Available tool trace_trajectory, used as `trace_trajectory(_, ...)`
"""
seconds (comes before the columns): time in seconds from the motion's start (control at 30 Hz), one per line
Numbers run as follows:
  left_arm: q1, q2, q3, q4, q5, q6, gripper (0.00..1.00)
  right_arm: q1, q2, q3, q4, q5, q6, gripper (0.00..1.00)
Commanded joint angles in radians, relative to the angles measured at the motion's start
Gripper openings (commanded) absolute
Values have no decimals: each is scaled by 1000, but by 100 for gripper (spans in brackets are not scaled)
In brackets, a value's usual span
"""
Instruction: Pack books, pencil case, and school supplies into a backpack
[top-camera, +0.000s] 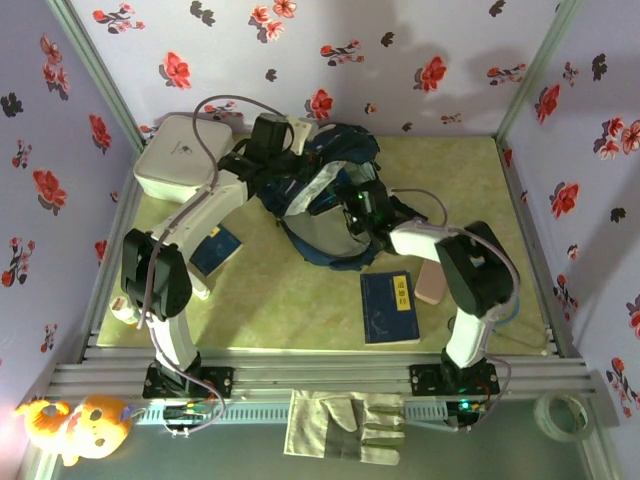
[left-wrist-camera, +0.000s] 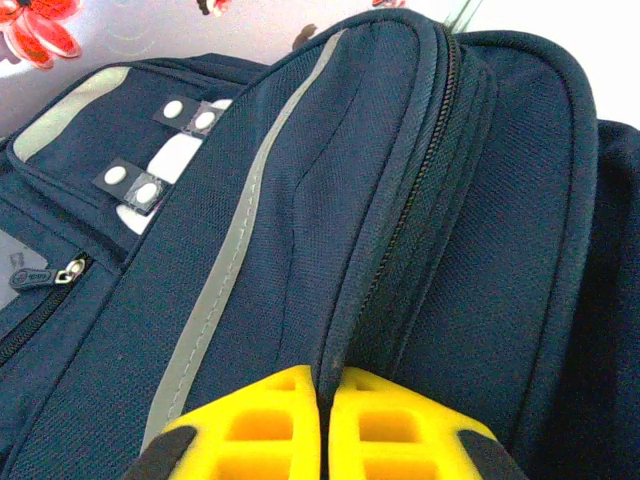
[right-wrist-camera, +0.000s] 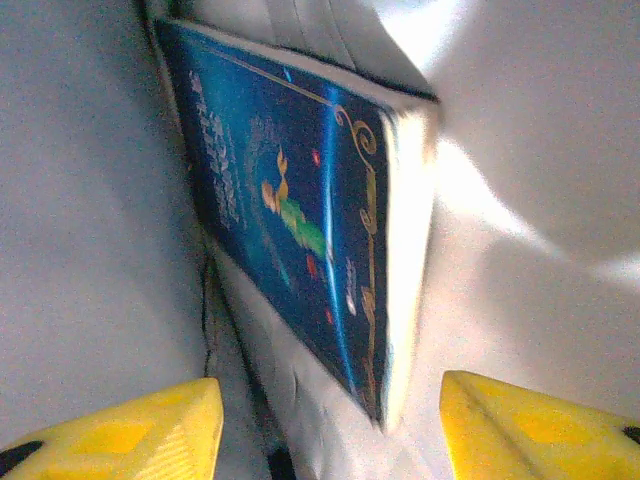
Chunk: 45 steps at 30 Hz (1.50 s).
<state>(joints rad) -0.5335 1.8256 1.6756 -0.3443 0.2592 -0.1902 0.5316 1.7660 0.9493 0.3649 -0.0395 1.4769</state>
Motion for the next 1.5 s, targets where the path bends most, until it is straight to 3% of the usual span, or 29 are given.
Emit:
trace_trajectory(0.0, 34, -43, -27, 129, 1, 5, 0, 14, -154, -97, -40, -4, -81, 63)
trace_trajectory(0.33, 76, -114, -261, 101, -46, 111, 3, 34, -530, -302, -526, 209, -290, 70)
trace_trajectory(0.5, 75, -161, -325, 66, -31, 57, 51, 34, -656, -361, -678, 204, -329, 72)
trace_trajectory(0.6, 73, -200, -374, 105, -29, 2, 68, 36, -698, -423, -622, 111, -312, 73)
trace_trajectory(0.73, 71, -246, -424, 148, -23, -45, 82, 49, -672, -469, -527, 27, -269, 72)
trace_trajectory(0.9, 53, -293, -449, 151, -12, -55, 95, 85, -566, -452, -446, 9, -246, 72)
trace_trajectory(1.0, 47, -321, -474, 161, -12, -64, 100, 93, -508, -445, -404, 10, -234, 72)
trace_trajectory(1.3, 29, -329, -493, 124, -6, -108, 100, 91, -410, -446, -420, 119, -242, 71)
trace_trajectory(1.47, 0, -296, -486, 122, 67, -174, 100, 62, -396, -500, -373, 177, -188, 71)
